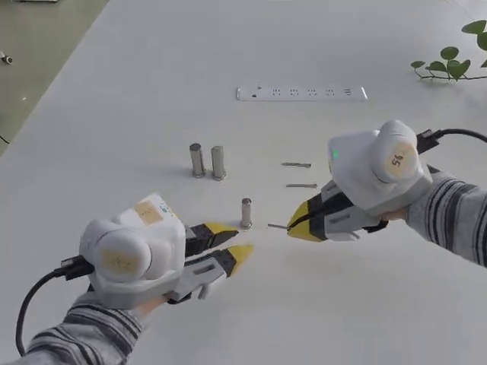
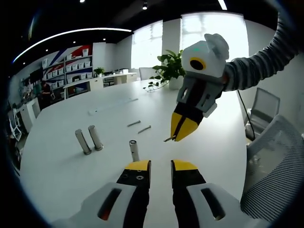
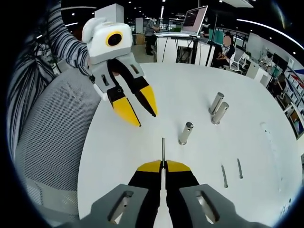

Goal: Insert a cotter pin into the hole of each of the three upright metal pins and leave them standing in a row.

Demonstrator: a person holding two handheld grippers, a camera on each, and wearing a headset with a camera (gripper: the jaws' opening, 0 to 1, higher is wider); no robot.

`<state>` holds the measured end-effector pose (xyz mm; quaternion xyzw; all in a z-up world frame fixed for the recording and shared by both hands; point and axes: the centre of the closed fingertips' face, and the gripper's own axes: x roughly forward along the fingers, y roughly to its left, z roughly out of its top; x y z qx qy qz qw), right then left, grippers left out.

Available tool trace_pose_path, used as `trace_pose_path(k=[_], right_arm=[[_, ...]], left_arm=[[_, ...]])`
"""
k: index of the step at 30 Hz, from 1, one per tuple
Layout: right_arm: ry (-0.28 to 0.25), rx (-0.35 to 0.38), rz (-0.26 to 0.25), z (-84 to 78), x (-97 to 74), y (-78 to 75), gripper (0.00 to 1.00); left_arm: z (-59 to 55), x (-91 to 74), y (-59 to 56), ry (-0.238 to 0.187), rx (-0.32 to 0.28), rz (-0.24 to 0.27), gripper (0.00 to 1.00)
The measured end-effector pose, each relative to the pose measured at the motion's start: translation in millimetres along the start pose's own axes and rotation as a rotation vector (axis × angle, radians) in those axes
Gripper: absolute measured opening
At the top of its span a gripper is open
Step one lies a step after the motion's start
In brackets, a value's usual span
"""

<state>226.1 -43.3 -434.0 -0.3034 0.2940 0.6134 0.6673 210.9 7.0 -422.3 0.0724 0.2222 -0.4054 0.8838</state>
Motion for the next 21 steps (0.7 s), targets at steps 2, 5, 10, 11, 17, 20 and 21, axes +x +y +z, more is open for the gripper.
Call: trace_pose_path(k=[2,5,10,11,17,20,21], right_arm=[[0.012,-0.003,-0.006,-0.4,1.8,-2.9,0.00],[0.027,0.009,-0.005,-1.4,5.6,-7.3,0.00],[0.060,-0.004,-0.019,-3.4,12.0,-14.1,0.00],[0.059,0.004,-0.016,-2.7,13.3,-15.1,0.00],[0.071,0.036,-0.055,-0.2,18.7,-24.6,0.00],[0.075,0.060,-0.056,0.4,20.5,-27.2,0.00],[0.073,0.064,-0.055,1.0,20.8,-27.8,0.00]], left_arm=[[-2.1,3.7,4.1,0.002,0.002,0.026,0.16],[-5.1,9.8,10.1,0.010,-0.004,0.058,0.18],[-7.3,19.5,21.0,0.010,-0.031,0.116,0.22],[-7.2,22.2,22.5,0.009,-0.034,0.123,0.22],[-7.4,34.9,30.3,0.018,-0.047,0.145,0.20],[-10.3,39.2,37.0,0.045,-0.022,0.176,0.20],[-10.7,40.4,38.4,0.047,-0.024,0.180,0.20]])
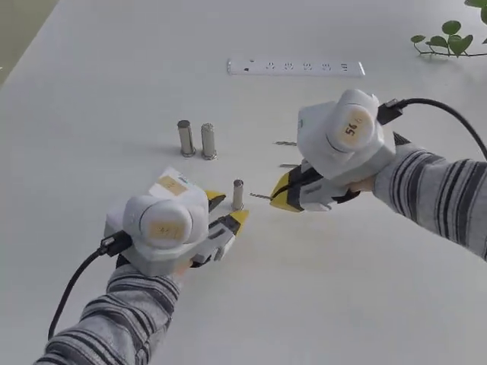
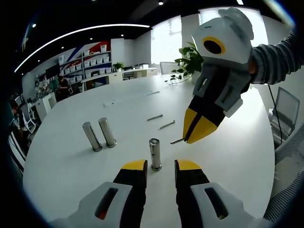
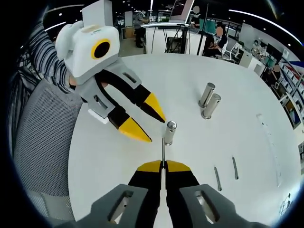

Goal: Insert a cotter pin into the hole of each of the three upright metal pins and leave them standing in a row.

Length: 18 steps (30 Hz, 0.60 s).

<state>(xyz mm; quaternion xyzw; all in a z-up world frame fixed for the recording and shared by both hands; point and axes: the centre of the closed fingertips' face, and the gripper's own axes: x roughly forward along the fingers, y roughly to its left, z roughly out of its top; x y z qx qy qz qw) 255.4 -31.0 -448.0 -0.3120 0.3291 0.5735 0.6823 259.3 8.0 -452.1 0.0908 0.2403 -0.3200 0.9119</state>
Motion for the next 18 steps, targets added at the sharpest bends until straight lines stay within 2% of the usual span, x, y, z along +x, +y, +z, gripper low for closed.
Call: trace_pose_path(k=[7,18], right_arm=[[-0.005,0.014,0.001,5.8,2.3,-2.3,0.00],[-0.007,0.016,0.004,8.3,6.7,-8.6,0.00]], left_arm=[[-1.5,9.7,8.8,0.006,-0.036,0.006,0.16],[-0.5,21.1,7.0,0.009,-0.031,-0.009,0.12]])
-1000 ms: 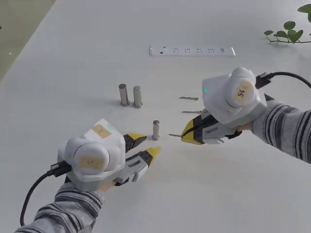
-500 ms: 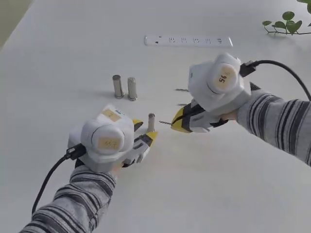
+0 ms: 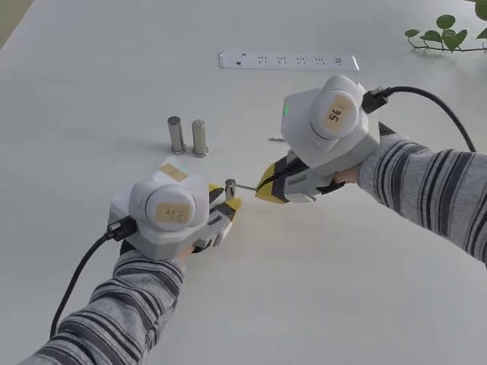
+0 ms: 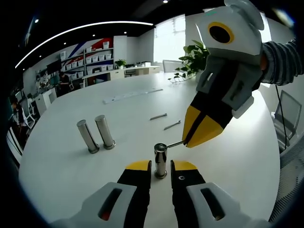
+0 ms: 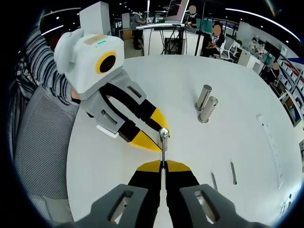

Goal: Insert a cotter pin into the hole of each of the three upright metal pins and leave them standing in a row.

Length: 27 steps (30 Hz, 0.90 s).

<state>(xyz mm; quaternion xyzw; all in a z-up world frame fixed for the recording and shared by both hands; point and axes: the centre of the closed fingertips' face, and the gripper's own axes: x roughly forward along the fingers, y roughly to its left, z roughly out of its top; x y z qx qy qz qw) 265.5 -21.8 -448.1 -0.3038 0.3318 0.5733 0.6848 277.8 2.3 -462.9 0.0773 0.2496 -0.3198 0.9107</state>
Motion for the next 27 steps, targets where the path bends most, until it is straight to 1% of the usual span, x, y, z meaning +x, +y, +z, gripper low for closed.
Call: trace_pose_path(k=[9,16,21,23,27], right_arm=[[0.004,0.002,0.008,-0.7,3.3,-1.7,0.00],[0.006,0.000,0.006,1.1,3.1,-1.8,0.00],[0.000,0.007,0.004,3.0,3.8,-2.0,0.00],[-0.004,0.007,0.005,4.9,4.0,-0.9,0.00],[-0.008,0.006,0.005,9.0,4.6,0.9,0.00]], left_arm=[[-2.3,5.5,1.3,0.014,0.001,0.001,0.06],[-1.8,6.7,1.6,0.016,0.008,0.006,0.06],[-2.0,7.6,2.1,0.015,-0.002,0.016,0.06],[-2.2,7.3,1.1,0.014,0.012,0.022,0.05],[-2.5,6.6,1.2,0.011,0.005,0.028,0.05]])
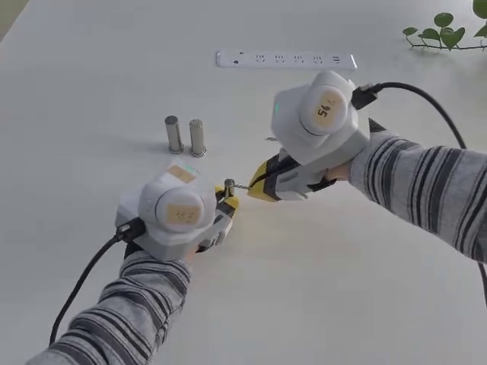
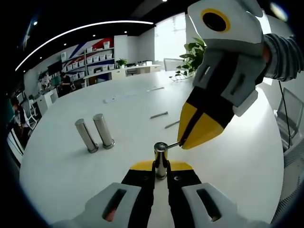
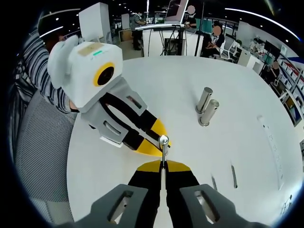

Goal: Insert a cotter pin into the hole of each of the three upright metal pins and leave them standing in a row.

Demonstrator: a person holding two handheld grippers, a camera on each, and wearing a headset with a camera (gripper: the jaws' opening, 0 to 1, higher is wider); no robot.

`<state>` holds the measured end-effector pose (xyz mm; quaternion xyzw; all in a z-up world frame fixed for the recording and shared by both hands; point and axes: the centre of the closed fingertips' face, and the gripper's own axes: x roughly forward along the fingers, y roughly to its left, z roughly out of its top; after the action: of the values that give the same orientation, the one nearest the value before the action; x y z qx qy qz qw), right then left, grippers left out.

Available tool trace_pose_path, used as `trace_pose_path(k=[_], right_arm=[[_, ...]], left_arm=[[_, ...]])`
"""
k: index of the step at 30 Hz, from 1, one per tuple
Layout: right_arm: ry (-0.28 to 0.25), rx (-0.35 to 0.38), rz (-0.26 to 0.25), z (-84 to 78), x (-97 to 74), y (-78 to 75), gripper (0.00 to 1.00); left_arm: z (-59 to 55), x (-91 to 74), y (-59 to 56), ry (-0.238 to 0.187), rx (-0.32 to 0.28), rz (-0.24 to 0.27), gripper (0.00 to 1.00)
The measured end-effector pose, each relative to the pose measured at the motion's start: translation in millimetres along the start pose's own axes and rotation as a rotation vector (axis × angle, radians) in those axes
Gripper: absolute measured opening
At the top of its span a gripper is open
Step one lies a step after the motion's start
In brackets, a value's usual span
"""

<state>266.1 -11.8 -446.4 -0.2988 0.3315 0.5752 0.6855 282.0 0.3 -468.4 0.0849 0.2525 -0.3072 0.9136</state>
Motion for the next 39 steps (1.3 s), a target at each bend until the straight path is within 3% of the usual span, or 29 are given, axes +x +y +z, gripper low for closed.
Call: trace_pose_path(k=[14,22,24,31,39], right_arm=[[-0.003,-0.042,-0.023,8.7,6.5,-3.0,0.00],[-0.037,-0.062,-0.037,13.2,7.4,-5.5,0.00],[-0.066,-0.050,-0.034,17.4,4.8,-1.9,0.01],[-0.072,-0.027,-0.051,13.3,-0.9,-7.1,0.07],[-0.077,-0.005,-0.053,8.8,-5.2,-8.1,0.03]], left_arm=[[0.0,1.0,-0.2,-0.009,-0.021,0.027,0.05],[-0.4,1.3,-0.3,-0.009,-0.027,0.049,0.05],[-0.4,1.6,-0.2,-0.007,-0.027,0.054,0.05],[-0.7,2.3,-0.1,-0.008,-0.041,0.067,0.05],[-1.4,3.1,-0.1,-0.008,-0.051,0.072,0.05]])
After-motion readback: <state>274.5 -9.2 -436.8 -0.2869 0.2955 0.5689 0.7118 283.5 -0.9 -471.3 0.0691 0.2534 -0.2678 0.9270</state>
